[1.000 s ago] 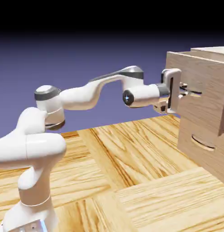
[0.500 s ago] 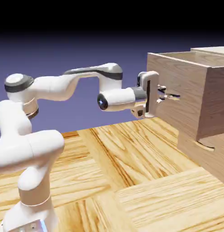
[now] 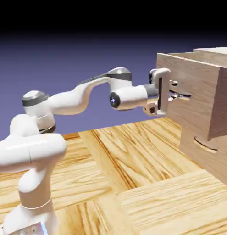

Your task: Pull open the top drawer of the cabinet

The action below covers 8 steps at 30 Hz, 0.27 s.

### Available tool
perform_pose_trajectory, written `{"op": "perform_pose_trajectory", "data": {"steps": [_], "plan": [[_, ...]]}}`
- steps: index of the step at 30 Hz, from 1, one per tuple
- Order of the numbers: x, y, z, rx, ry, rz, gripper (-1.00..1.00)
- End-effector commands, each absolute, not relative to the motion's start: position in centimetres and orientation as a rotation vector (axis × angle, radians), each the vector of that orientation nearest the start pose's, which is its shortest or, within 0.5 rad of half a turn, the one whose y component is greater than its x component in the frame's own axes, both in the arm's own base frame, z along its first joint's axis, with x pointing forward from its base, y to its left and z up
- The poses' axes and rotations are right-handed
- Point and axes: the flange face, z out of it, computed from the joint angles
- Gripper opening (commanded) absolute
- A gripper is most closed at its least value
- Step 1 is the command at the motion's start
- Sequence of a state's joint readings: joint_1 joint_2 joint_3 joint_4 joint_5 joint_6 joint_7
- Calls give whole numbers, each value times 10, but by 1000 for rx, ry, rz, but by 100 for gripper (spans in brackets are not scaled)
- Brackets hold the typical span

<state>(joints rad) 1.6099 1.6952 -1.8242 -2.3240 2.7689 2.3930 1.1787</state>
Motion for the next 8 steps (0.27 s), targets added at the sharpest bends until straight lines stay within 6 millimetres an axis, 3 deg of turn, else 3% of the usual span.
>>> {"op": "perform_pose_trajectory", "data": {"steps": [1, 4, 5, 6, 8], "plan": [[498, 61, 456, -613, 1480, -613, -100], [466, 62, 455, -615, 1481, -613, -100], [466, 62, 455, -615, 1481, -613, 100], [466, 62, 455, -615, 1481, -613, 100], [442, 63, 456, -615, 1480, -614, 100]]}}
